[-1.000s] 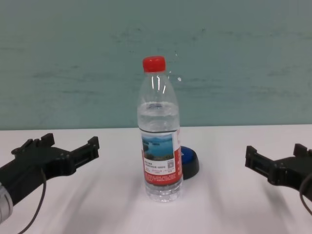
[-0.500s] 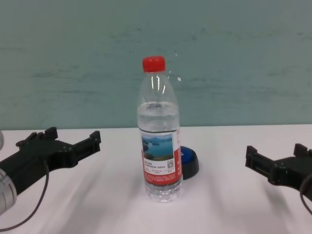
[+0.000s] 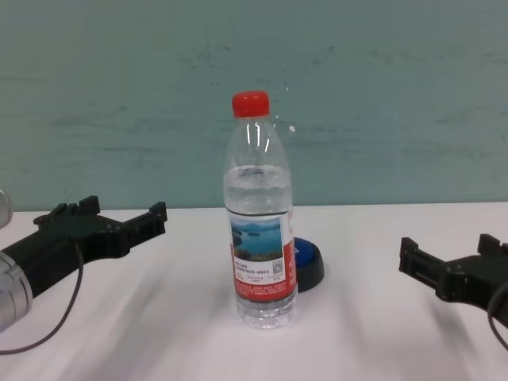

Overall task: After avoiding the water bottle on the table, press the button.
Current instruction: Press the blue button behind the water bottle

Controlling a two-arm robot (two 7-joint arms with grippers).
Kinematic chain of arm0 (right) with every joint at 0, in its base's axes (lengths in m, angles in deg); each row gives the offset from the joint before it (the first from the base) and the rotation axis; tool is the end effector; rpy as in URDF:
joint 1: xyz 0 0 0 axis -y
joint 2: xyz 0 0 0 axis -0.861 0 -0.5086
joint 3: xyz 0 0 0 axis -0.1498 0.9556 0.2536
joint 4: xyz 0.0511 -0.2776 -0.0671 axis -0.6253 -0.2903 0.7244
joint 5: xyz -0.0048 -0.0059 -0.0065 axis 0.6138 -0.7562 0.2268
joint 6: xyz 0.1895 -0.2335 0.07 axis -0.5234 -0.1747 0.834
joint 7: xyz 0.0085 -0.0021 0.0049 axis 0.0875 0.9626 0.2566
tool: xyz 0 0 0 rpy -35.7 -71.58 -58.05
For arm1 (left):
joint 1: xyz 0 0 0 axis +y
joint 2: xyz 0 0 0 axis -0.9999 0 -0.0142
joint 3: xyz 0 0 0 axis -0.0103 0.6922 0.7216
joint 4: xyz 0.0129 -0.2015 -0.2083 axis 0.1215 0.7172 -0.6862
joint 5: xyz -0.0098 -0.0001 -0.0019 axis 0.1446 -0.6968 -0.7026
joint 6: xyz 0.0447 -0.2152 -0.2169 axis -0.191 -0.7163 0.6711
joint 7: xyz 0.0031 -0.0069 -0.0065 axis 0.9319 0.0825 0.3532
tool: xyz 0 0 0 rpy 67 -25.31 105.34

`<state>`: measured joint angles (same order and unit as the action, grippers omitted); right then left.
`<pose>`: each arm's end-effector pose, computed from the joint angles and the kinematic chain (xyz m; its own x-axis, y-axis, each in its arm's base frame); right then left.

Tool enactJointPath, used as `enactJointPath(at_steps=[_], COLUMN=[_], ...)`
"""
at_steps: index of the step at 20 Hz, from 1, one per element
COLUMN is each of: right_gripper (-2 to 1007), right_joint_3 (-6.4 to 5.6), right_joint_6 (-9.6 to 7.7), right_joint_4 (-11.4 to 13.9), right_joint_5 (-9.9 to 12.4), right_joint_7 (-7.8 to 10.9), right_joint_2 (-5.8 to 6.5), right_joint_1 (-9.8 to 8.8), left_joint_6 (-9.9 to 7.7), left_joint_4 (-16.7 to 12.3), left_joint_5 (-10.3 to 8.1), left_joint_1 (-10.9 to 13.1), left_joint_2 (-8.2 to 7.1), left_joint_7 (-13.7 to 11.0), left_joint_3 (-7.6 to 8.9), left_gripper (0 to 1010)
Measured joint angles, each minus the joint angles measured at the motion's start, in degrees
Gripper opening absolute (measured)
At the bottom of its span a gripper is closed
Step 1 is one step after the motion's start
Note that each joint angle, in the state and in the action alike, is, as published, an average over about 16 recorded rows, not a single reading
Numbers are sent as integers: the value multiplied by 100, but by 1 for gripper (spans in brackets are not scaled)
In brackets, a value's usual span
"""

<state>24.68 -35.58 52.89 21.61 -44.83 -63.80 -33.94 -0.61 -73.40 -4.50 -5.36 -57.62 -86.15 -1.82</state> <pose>0.3003 0.0394 -0.3071 0.2027 -0.9779 -0.0508 0.9792 0.2027 0.0059 0.3558 0.0378 -0.3115 0.3377 0.9061 0.2550 -0.9347 0.3547 -0.0224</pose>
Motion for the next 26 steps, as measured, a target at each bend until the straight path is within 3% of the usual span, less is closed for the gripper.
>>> enactJointPath(at_steps=[12,26], right_gripper=[1004,1004], right_joint_3=[0,0], right_joint_6=[0,0], right_joint_4=[0,0], right_joint_5=[0,0], right_joint_7=[0,0], right_joint_2=[0,0], right_joint_1=[0,0], left_joint_6=[4,0], left_joint_4=[382,974], left_joint_5=[-94,-436], left_joint_1=[-399,-975], left_joint_2=[-34,-88], left_joint_7=[-112,-430], left_joint_3=[-76,-159], left_gripper=[1010,1010])
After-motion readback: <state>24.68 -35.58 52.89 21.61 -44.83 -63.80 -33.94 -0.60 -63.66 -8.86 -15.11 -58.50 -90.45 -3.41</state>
